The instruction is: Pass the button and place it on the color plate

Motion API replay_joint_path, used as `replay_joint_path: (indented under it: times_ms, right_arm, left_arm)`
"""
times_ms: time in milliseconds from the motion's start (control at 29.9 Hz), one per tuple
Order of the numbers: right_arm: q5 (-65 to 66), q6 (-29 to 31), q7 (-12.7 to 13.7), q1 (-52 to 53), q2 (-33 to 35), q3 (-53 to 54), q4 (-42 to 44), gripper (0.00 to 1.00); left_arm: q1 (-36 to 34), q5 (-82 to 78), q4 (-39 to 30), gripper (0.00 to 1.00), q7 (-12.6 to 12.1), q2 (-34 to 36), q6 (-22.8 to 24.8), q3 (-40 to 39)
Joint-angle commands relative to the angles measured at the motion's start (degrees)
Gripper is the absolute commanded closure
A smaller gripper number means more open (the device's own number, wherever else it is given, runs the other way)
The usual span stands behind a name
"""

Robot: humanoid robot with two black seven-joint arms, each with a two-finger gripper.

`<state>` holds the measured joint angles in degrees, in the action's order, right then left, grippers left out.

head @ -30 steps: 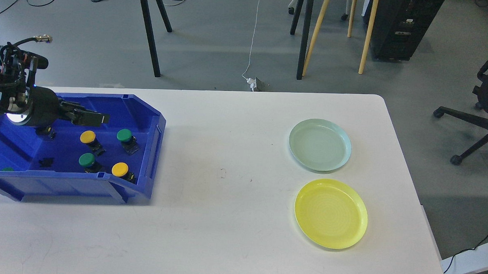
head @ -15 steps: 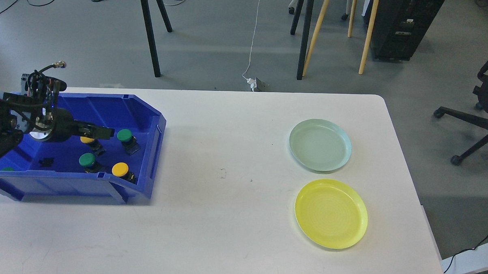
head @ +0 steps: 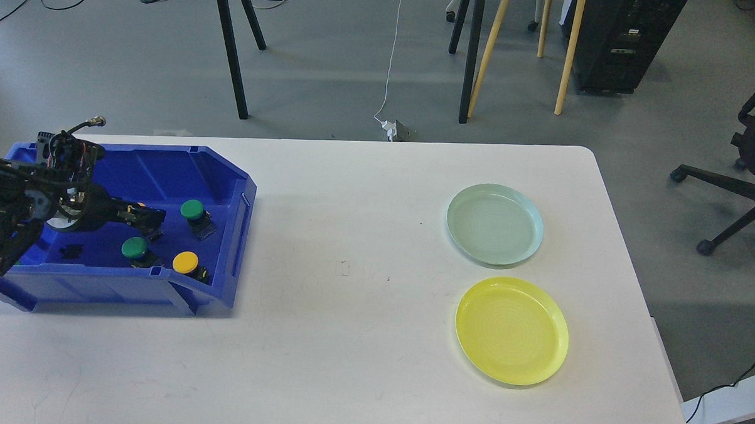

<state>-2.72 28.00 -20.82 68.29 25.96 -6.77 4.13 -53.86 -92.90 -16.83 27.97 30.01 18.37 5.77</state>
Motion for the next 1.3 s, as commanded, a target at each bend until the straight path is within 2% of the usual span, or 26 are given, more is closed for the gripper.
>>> replay_joint_path:
  times_ms: [0, 234, 468, 535, 869, 1103, 1271]
  right_arm:
    - [0.00, 0.00, -0.01, 0.00, -0.03, 0.00, 0.00, 0.01]
    - [0.00, 0.00, -0.01, 0.00, -0.12, 0.00, 0.00, 0.01]
    - [0.09, 0.00, -0.01, -0.35, -0.12, -0.09, 0.00, 0.01]
    - [0.09, 0.00, -0.01, -0.44, -0.12, -0.09, 0.00, 0.01]
    - [0.09, 0.00, -0.09, -0.88, -0.47, -1.58, 0.00, 0.01]
    - [0.09, 0.00, -0.01, -1.23, -1.52, -2.19, 0.00, 0.01]
    - [1.13, 0.00, -0.01, -1.32, -4.86, -2.28, -0.09, 0.01]
  left_arm:
    - [-0.01, 0.26, 2.67, 0.21, 0.03, -1.44, -0.27, 0.73]
    - [-0.01, -0.01, 2.76, 0.25, 0.03, -1.62, -0.01, 0.82]
    - [-0.01, -0.27, 2.24, 0.45, 0.03, -1.53, 1.14, 0.91]
    - [-0.01, -0.36, 2.24, 0.48, 0.03, -1.35, 2.01, 0.91]
    - [-0.45, -0.27, 2.24, 0.74, 0.03, -1.18, 2.90, 1.87]
    - [-1.33, -0.01, 2.15, 0.74, 0.03, -0.39, 3.51, 1.87]
    - [-2.73, -0.09, 1.71, 0.74, 0.03, 4.17, 6.06, 1.78]
